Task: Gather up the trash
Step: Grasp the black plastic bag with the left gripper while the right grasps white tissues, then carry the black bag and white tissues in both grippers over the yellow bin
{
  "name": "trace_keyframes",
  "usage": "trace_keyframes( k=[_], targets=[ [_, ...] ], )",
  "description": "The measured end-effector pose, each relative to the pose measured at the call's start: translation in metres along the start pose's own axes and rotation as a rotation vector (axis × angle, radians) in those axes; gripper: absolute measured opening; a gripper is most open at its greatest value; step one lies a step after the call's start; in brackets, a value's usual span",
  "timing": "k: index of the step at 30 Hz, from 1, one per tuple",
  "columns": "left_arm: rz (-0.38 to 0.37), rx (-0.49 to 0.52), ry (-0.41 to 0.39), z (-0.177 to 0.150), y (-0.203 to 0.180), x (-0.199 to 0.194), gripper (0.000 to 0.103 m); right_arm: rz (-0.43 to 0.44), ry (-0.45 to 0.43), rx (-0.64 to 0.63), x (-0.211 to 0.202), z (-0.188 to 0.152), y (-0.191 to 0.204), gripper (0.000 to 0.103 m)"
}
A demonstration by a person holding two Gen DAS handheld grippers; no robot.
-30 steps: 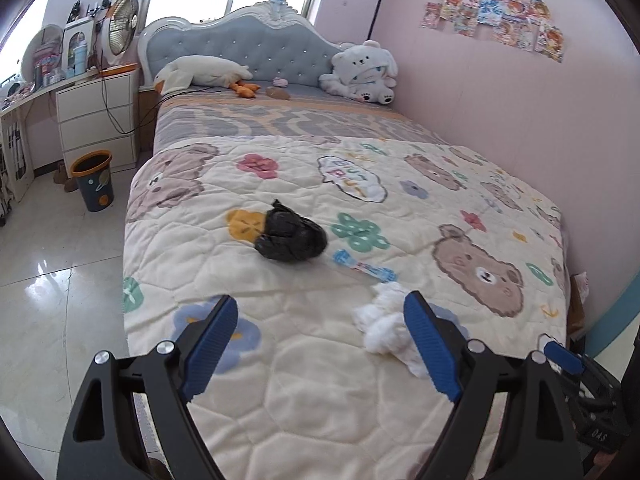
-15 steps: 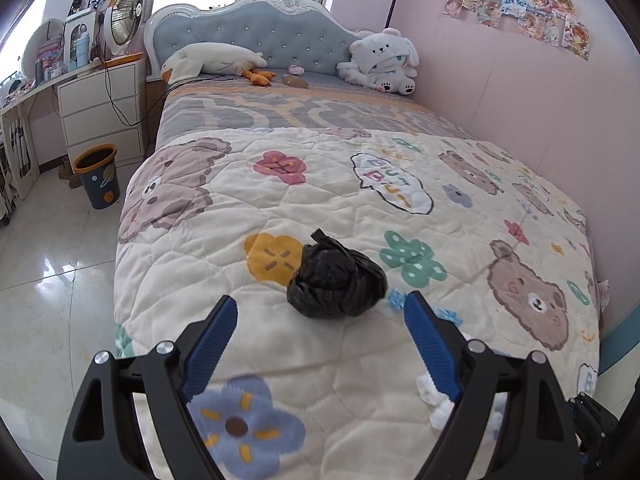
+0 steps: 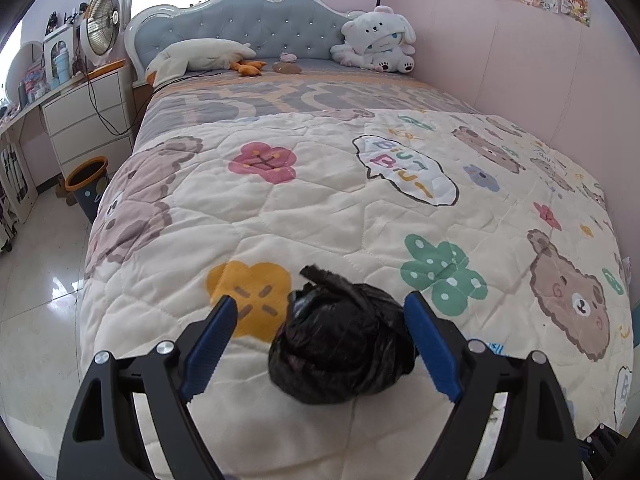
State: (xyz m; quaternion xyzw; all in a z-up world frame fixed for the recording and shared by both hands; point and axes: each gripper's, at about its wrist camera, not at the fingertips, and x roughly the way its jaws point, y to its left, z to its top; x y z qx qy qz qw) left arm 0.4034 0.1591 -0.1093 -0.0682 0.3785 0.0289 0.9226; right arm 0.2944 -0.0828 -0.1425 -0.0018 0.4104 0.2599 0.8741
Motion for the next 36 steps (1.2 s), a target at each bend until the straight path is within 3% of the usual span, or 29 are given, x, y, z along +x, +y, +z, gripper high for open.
trace_keyframes(
  k=[4, 6, 13, 15, 23, 36],
  targets=[
    [-0.024, -0.005, 0.014, 0.002, -0.003, 0.009, 0.076, 0.014, -0.001, -0.004, 0.003, 0.003, 0.002, 0.064],
    [-0.038, -0.007, 0.027, 0.003, -0.005, 0.015, 0.065, 0.018, 0.003, -0.014, 0.006, 0.006, 0.005, 0.059],
    [-0.077, -0.017, 0.030, 0.002, -0.008, 0.024, 0.042, 0.039, 0.027, -0.018, 0.015, 0.013, 0.007, 0.030],
    [-0.083, -0.031, 0.018, 0.002, -0.006, 0.021, 0.038, 0.034, 0.021, -0.025, 0.015, 0.014, 0.009, 0.027],
    [-0.116, -0.124, -0.025, 0.007, 0.014, -0.001, 0.037, -0.047, -0.059, -0.016, 0.009, 0.037, 0.001, 0.025],
    [-0.126, -0.114, -0.083, 0.007, 0.017, -0.050, 0.037, -0.252, -0.158, 0.060, -0.004, 0.076, -0.061, 0.025]
  ],
)
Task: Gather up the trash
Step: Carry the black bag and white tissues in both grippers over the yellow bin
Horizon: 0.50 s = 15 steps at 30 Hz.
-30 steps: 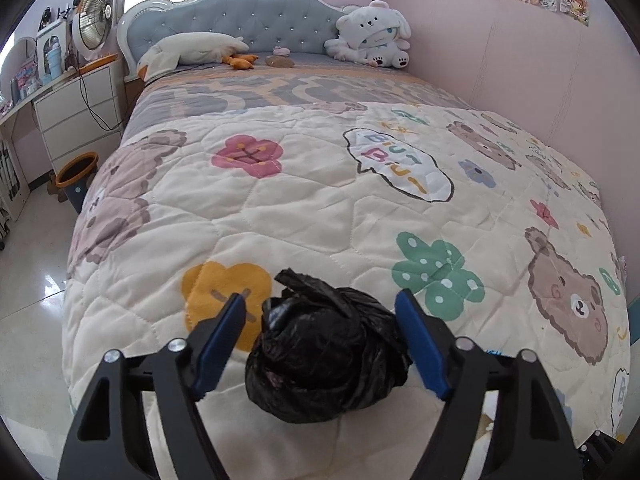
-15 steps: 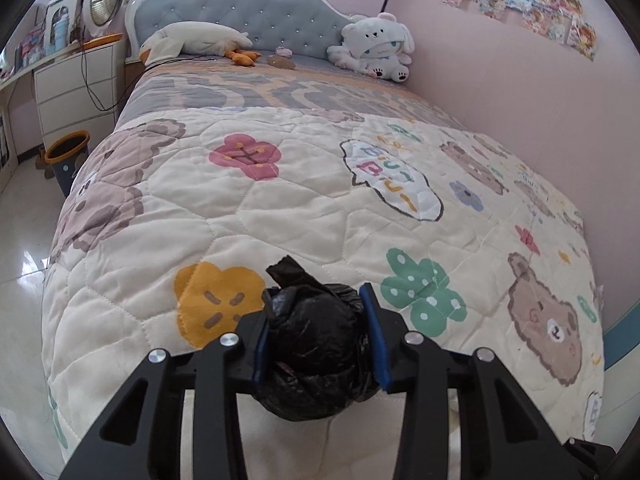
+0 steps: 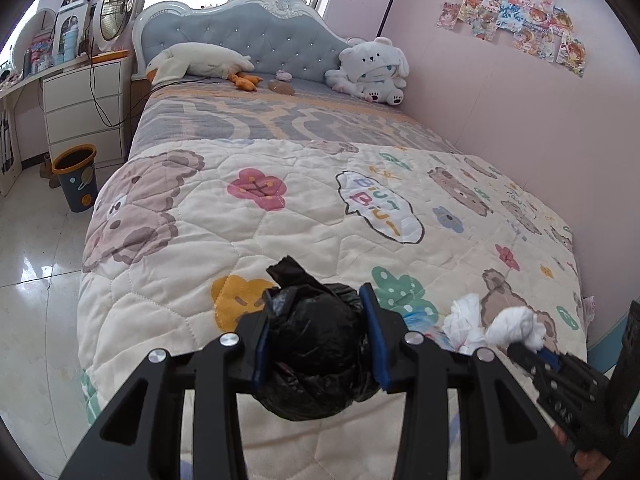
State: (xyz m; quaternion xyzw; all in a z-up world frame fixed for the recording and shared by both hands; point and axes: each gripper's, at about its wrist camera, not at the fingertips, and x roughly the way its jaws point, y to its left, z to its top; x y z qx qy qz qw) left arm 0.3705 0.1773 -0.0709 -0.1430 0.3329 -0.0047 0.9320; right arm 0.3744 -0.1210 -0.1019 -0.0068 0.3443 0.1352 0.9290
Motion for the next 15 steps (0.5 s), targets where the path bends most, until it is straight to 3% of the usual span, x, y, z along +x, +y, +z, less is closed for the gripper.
trace_keyframes(
  k=[7, 15],
  targets=[
    [-0.007, 0.026, -0.033, 0.000, -0.016, -0.034, 0.037, -0.062, -0.085, 0.022, -0.028, 0.016, -0.026, 0.025],
    [-0.030, 0.046, -0.071, -0.006, -0.042, -0.078, 0.037, -0.040, -0.171, 0.036, -0.090, 0.019, -0.041, 0.025]
  ],
)
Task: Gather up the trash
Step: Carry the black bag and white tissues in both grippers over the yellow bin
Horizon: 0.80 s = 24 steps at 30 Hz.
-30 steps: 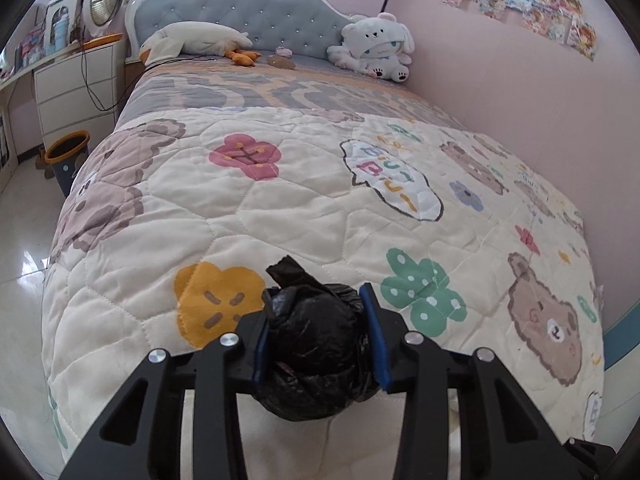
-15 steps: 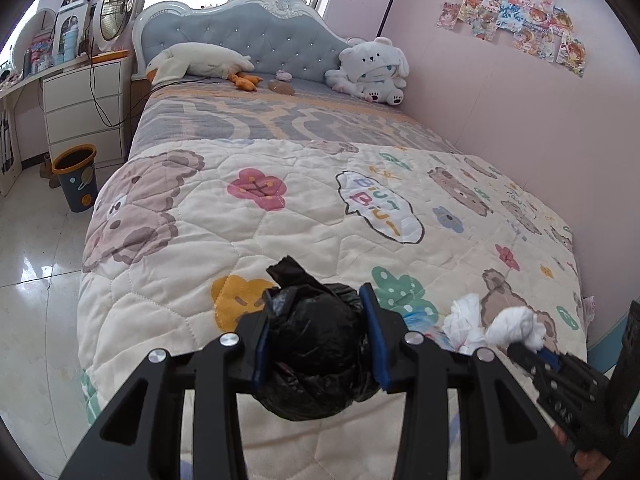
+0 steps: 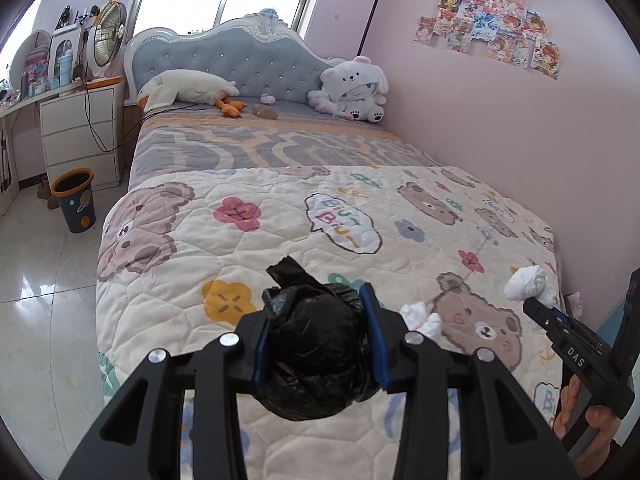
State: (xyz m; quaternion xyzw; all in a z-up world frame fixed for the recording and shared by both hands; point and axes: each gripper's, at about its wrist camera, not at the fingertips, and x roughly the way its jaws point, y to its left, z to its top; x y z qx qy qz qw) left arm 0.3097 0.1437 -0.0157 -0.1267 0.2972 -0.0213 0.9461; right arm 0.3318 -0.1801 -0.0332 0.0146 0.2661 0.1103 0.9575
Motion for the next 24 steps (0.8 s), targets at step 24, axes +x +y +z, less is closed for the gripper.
trace_keyframes(
  k=[24],
  targets=[
    [-0.194, 0.174, 0.009, -0.064, -0.139, -0.116, 0.037, 0.027, -0.163, 0.022, -0.235, -0.026, -0.060, 0.025]
  ],
)
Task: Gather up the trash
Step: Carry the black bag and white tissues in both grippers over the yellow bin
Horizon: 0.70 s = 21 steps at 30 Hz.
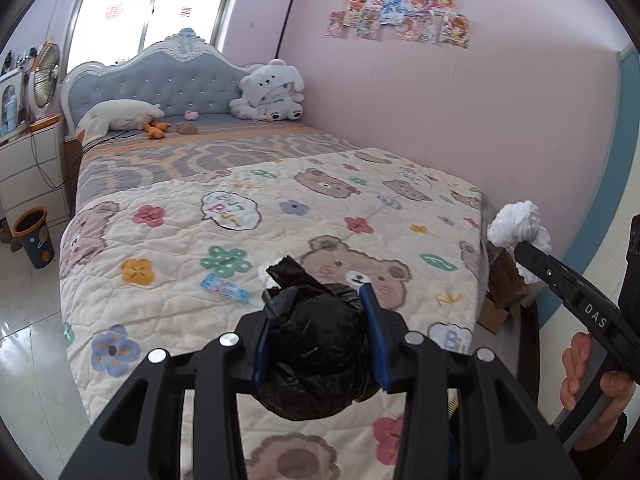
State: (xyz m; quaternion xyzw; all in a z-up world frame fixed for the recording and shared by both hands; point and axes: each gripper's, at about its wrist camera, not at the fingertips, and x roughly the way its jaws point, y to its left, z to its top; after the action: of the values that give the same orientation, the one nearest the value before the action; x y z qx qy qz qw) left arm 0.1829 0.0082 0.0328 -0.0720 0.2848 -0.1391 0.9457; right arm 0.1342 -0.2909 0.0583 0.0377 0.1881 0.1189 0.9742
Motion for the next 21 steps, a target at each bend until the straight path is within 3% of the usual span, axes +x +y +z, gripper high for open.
trace_keyframes(
  k=[9, 21],
  targets=[
    [-0.092, 0.068, 0.007, -0.021, -0.052, -0.014, 0.037, -0.054, 0.017, 0.020, -0.054, -0.031, -0.026, 0.025],
    [-0.151, 0.194, 0.005, -0.048, -0.116, -0.030, 0.037, -0.139, 0.038, 0.074, -0.112, -0.072, -0.070, 0.025]
  ],
)
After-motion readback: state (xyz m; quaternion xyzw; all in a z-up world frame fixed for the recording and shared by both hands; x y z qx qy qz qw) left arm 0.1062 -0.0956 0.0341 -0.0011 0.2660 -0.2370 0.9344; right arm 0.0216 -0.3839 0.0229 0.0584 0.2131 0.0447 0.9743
